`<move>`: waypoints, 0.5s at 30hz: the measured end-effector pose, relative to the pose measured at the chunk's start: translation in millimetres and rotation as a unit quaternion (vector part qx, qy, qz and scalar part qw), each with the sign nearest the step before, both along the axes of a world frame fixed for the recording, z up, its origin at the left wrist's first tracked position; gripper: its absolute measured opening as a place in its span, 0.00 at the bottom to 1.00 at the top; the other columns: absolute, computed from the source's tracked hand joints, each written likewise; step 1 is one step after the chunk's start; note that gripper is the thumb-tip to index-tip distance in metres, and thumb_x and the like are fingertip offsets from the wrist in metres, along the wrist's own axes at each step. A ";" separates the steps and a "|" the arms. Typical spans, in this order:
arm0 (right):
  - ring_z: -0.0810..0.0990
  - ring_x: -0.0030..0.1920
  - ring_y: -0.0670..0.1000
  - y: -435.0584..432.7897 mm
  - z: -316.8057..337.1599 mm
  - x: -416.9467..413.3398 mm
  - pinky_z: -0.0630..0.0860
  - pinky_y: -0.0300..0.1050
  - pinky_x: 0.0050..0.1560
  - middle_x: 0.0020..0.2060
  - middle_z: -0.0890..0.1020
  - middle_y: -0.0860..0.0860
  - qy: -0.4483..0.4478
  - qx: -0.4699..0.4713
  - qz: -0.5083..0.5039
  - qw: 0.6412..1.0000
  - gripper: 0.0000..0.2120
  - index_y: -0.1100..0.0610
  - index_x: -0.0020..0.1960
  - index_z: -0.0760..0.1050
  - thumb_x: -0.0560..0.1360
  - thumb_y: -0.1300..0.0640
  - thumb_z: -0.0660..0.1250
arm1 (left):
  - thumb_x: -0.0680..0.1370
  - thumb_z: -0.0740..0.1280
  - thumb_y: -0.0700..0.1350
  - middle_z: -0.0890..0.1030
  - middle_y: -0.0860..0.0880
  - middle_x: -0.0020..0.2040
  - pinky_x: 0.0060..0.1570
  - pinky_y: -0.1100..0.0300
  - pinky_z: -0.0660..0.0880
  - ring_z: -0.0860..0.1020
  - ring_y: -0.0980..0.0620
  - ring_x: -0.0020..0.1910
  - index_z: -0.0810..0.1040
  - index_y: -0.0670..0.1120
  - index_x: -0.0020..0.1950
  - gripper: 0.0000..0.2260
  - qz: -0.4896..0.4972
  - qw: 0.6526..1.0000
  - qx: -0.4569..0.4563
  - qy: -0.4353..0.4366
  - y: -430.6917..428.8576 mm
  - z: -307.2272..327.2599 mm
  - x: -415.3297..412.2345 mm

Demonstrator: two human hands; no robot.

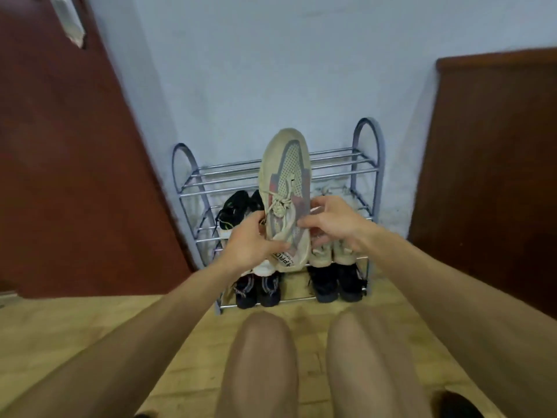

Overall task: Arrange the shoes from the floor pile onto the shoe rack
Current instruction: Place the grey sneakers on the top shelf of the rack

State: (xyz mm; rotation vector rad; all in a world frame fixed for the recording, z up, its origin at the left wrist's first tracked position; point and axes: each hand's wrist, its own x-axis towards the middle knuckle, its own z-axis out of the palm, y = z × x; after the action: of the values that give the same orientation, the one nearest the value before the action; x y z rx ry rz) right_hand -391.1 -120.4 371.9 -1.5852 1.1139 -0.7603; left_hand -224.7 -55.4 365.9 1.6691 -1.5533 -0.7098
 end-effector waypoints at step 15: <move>0.84 0.42 0.51 56.1 -94.5 -249.7 0.83 0.42 0.38 0.51 0.83 0.56 0.024 0.097 -0.155 0.983 0.16 0.61 0.62 0.76 0.78 0.55 0.67 | 0.68 0.76 0.33 0.84 0.46 0.47 0.32 0.59 0.81 0.83 0.48 0.41 0.78 0.41 0.57 0.19 -0.060 0.956 0.196 0.210 10.2 -102.3 -217.8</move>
State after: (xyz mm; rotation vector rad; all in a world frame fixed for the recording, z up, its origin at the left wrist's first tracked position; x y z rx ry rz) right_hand -640.8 -64.3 277.4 -1.2879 1.4475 -0.7913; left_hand -442.5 -45.3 263.6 1.5636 -1.2682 -1.4132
